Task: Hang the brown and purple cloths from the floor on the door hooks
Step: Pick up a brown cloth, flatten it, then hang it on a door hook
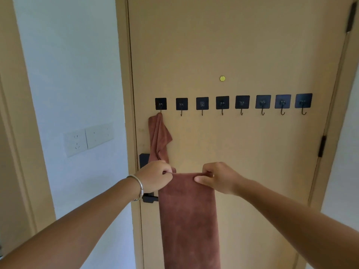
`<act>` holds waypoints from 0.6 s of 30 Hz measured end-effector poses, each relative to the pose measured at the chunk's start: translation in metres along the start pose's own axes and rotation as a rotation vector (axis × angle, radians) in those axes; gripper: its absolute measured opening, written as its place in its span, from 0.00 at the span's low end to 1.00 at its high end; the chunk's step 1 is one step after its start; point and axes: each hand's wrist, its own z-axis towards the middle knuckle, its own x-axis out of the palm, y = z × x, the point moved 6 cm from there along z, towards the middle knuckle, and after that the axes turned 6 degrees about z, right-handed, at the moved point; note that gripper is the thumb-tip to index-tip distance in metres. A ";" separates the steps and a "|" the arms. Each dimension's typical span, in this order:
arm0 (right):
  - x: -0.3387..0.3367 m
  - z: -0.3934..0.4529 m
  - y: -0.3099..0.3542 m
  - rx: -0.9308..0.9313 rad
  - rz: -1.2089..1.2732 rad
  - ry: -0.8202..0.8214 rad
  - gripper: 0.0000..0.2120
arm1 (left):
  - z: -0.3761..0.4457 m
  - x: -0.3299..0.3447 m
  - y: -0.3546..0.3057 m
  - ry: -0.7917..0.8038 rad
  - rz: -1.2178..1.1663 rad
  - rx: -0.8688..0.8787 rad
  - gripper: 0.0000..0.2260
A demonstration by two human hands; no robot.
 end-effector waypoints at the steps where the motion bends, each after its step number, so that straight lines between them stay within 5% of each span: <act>1: 0.003 0.015 -0.001 0.001 -0.011 0.015 0.15 | 0.013 -0.001 0.010 0.021 -0.010 0.020 0.10; 18: -0.031 0.228 -0.031 0.097 -0.040 -0.366 0.08 | 0.219 -0.051 0.105 -0.041 0.045 0.181 0.10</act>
